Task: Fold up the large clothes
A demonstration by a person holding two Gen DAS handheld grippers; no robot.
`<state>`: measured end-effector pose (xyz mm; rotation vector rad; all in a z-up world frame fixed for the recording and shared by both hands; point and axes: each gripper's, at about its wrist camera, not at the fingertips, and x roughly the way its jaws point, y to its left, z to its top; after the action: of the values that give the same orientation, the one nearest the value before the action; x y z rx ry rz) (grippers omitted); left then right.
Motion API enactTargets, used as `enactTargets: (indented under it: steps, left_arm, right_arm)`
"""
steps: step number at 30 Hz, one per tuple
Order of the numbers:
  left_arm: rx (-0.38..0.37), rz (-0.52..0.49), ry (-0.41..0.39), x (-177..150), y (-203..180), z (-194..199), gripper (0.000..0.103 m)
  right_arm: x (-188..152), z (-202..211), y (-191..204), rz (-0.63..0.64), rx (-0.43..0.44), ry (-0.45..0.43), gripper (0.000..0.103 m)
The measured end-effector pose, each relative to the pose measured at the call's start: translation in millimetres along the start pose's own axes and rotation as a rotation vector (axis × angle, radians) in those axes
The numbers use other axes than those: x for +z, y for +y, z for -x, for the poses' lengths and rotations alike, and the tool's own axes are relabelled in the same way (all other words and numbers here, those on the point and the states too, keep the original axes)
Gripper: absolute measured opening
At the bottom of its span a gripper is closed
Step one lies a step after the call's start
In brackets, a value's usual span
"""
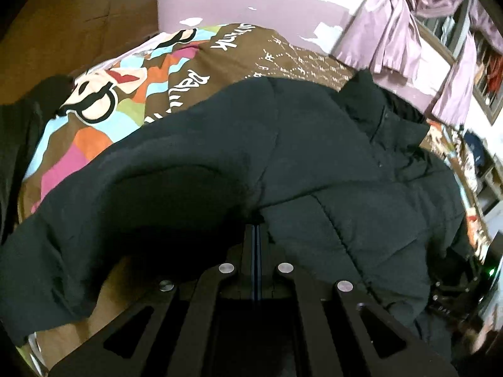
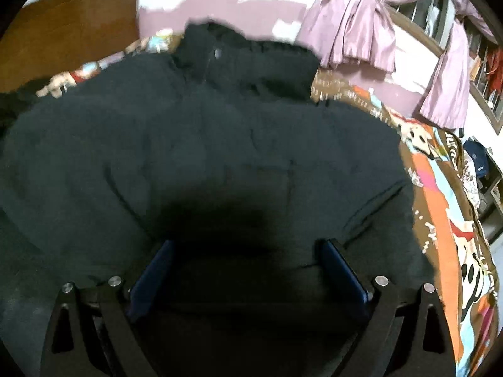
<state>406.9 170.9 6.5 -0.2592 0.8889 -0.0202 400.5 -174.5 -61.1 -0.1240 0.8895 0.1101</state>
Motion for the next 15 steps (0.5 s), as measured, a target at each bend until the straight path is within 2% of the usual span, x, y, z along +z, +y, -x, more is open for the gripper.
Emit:
enactTargets:
  steps: [2,3,4,5,6,8,11,13,15]
  left_arm:
    - [0.000,0.020,-0.002,0,2,13,0.003]
    - [0.007,0.021,-0.004,0,1,20,0.012]
    - [0.008,0.016,-0.010,0,0,29,0.033]
    - [0.002,0.015,-0.020,0,-2,39,0.046]
    - [-0.006,0.022,-0.038,1,-3,51,0.066]
    - [-0.030,0.047,-0.062,3,-5,75,0.070]
    - [-0.049,0.068,-0.054,10,-15,106,0.073]
    - [-0.028,0.068,-0.050,15,-25,134,0.091]
    - [-0.038,0.067,-0.077,18,-35,159,0.097]
  right_arm:
    - [3,23,-1,-0.025,0.021,-0.041,0.096]
    - [5,31,-1,-0.042,0.049,-0.062,0.096]
    - [8,42,-1,-0.050,0.069,-0.068,0.096]
    - [11,52,-2,-0.052,0.079,-0.073,0.096]
    - [14,63,-2,-0.051,0.082,-0.082,0.097]
    - [20,88,-3,-0.050,0.080,-0.107,0.098]
    - [30,126,-6,-0.059,0.090,-0.135,0.103]
    - [35,148,-7,-0.063,0.102,-0.151,0.103]
    - [41,168,-8,-0.075,0.115,-0.169,0.103]
